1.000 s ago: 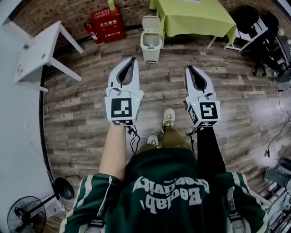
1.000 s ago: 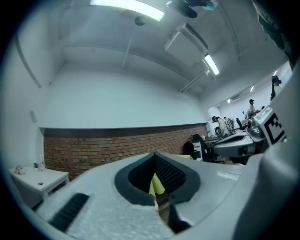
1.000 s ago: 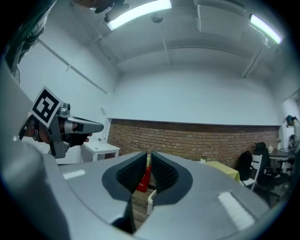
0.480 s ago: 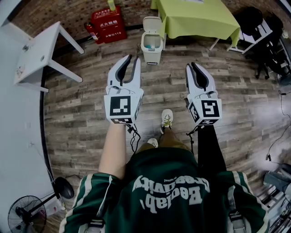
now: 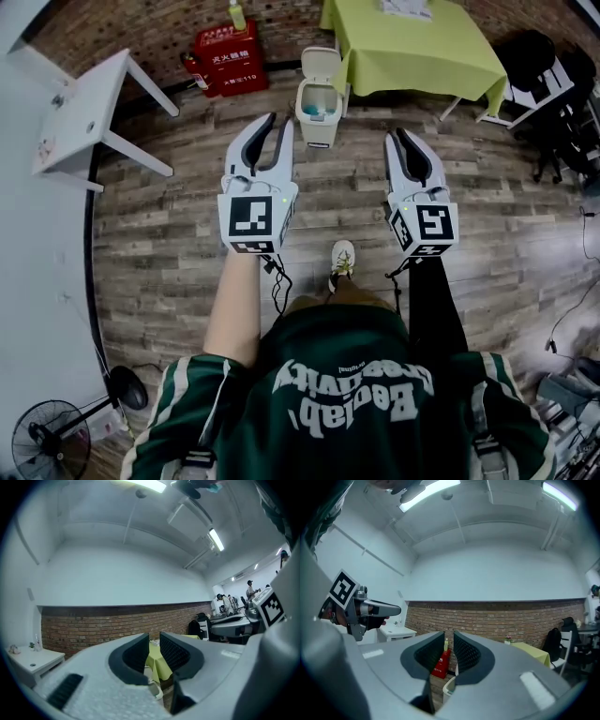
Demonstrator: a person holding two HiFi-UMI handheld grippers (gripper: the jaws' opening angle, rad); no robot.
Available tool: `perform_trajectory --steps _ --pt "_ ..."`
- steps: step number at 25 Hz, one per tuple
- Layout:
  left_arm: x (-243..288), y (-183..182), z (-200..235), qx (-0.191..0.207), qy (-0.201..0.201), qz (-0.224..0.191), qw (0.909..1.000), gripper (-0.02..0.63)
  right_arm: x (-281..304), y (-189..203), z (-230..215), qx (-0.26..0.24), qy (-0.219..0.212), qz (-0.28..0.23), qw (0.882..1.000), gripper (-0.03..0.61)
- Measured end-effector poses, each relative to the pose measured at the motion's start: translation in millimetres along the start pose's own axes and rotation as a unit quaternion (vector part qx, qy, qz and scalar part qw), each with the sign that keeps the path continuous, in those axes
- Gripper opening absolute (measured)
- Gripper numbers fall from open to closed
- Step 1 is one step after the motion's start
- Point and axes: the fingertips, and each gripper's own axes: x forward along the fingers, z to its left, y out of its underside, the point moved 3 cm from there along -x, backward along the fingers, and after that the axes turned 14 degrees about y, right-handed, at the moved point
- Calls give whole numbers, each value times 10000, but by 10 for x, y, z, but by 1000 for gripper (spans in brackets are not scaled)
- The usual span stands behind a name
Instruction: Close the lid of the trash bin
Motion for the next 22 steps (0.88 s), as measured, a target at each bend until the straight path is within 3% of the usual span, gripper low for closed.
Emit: perform_trajectory --steps 22 --pt "1437 114 553 27 -299 128 9995 78 1525 211 -655 167 -391 2 9991 78"
